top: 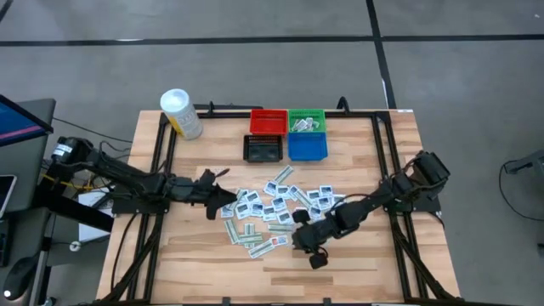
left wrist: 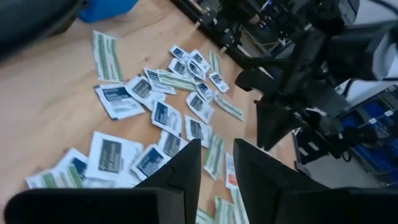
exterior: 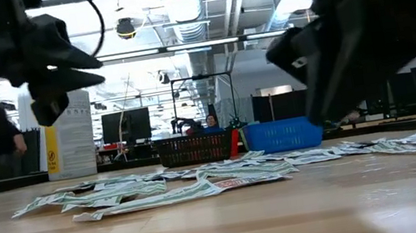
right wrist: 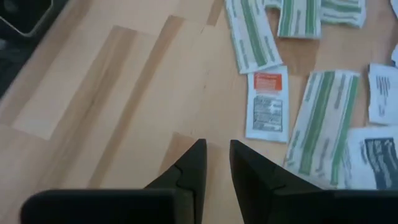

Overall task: Pick & Place First Aid Supplies
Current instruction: Put the ointment pack into the green basket, then put the bandage into the red basket

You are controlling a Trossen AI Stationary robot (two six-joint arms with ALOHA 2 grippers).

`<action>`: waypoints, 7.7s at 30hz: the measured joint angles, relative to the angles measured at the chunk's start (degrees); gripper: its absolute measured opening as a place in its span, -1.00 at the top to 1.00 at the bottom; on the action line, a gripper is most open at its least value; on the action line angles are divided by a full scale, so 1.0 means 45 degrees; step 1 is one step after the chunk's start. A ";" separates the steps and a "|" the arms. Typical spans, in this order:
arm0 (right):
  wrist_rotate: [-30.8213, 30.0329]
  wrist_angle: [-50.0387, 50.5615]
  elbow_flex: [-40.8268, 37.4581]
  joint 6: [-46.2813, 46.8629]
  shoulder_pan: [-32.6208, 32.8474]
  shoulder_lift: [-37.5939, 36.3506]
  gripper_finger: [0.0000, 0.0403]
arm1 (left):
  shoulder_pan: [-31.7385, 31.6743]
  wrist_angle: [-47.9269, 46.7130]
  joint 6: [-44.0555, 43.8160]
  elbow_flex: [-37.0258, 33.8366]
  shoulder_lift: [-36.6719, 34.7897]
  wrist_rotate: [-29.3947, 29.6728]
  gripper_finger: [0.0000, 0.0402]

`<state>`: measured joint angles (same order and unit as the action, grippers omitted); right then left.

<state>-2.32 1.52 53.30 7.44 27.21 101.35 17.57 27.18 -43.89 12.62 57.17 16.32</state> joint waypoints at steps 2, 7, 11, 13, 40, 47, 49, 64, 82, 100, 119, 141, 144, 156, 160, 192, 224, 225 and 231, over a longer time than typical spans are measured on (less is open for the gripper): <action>-0.0406 0.0156 0.0000 0.0405 0.0313 0.0003 0.68 | 0.0731 0.0071 -0.0357 0.0000 0.0000 0.0678 0.53; -0.1950 -0.0152 0.0000 0.2241 0.1134 0.0003 0.68 | 0.2107 0.0135 -0.1537 0.0000 0.0000 0.2171 0.53; -0.3123 -0.0180 0.0000 0.1882 0.1594 0.0009 0.68 | 0.2862 0.0264 -0.2382 0.0000 0.0005 0.3308 0.53; -0.3273 -0.0149 0.0000 0.1714 0.1640 0.0026 0.68 | 0.3204 0.0488 -0.2730 0.0000 0.0005 0.3832 0.53; -0.2809 -0.1293 0.0000 0.1019 0.0667 0.0089 0.57 | 0.3222 0.2835 -0.1350 0.0373 0.0010 0.6081 0.53; -0.2822 -0.2678 -0.0021 0.0930 0.0128 0.0700 0.27 | 0.3221 0.2307 -0.1065 0.0369 0.0106 0.5192 0.53; -0.2842 -0.2962 -0.0006 0.0832 0.0103 0.0875 0.20 | 0.3317 0.2208 -0.1075 0.0374 0.0250 0.4964 0.53; -0.2828 -0.2831 0.0063 0.1055 0.0096 0.2349 0.22 | 0.3954 0.1846 -0.2542 0.0369 0.0389 0.4976 0.53; -0.3015 -0.2824 0.0044 0.3607 0.0453 0.2607 0.66 | 0.3961 0.1748 -0.1955 0.0369 0.0614 0.5031 0.53; -0.2797 -0.5240 -0.0014 0.4897 0.0453 0.1983 0.98 | 0.4171 0.1771 -0.2683 0.0369 0.3081 0.4836 0.53; -0.6463 -0.2126 0.0024 -0.1582 -0.2041 -0.3307 0.99 | 0.4075 0.2192 -0.3356 0.0369 0.4741 0.6190 0.53; -0.1498 0.2540 0.0019 -0.4780 -1.3274 -0.3717 0.96 | -0.1115 0.2311 0.1434 0.0369 0.4741 0.8960 0.53; -0.1478 0.2075 0.0019 -0.4688 -1.4106 -0.3233 0.91 | -0.1970 0.2309 0.1465 0.0369 0.4741 0.8578 0.53; -0.1114 0.1648 0.0015 -0.4746 -1.4272 -0.2464 0.34 | -0.4166 0.2312 0.1465 0.0369 0.4741 0.6715 0.53; -0.1083 0.1009 0.0015 -0.4756 -1.3702 -0.3223 0.29 | -0.4178 0.2307 0.1464 0.0369 0.4741 0.5840 0.53; -0.2339 0.1252 -0.4894 0.2522 -0.6120 -1.1386 0.45 | -0.1784 0.5401 0.0809 0.0705 0.4741 -0.0517 0.53; -0.5993 -0.3008 -0.1991 0.6172 0.2302 -0.1245 0.45 | 0.4051 0.5290 -0.1236 -0.0184 0.4670 0.2319 0.53; -0.5880 -0.1590 -0.1519 0.6368 0.2189 -0.1283 0.45 | 0.4128 0.5310 -0.1563 -0.0369 0.4647 0.2417 0.53; -0.5813 0.5272 0.0707 0.6999 0.1634 -0.1351 0.45 | 0.4191 0.5296 -0.2737 -0.0988 0.4634 0.2475 0.53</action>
<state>-28.48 25.25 56.48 38.94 34.56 95.27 36.43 51.01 -56.21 8.17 78.02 27.46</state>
